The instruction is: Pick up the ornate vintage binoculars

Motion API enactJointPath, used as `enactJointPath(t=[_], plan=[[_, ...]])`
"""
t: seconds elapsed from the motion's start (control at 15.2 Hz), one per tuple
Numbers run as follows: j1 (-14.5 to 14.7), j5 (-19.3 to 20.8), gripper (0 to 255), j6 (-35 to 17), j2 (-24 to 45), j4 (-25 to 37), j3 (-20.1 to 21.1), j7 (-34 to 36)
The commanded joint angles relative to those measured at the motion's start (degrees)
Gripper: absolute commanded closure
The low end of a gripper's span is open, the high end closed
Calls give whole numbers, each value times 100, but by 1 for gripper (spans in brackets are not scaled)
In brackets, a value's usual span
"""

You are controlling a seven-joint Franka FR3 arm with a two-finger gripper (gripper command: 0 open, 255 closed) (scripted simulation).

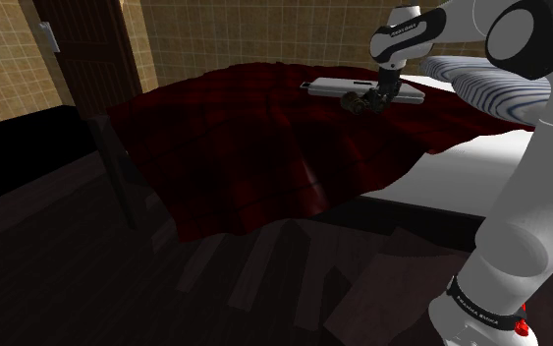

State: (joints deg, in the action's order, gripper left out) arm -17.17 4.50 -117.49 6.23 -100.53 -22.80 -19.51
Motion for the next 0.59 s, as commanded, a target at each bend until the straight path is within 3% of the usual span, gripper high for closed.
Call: enactJointPath(t=[0.0, 0.53], plan=[[1, -2, 255, -3, 5, -1, 1, 0], [-3, -14, 255, 446, -11, 436, -2, -45]])
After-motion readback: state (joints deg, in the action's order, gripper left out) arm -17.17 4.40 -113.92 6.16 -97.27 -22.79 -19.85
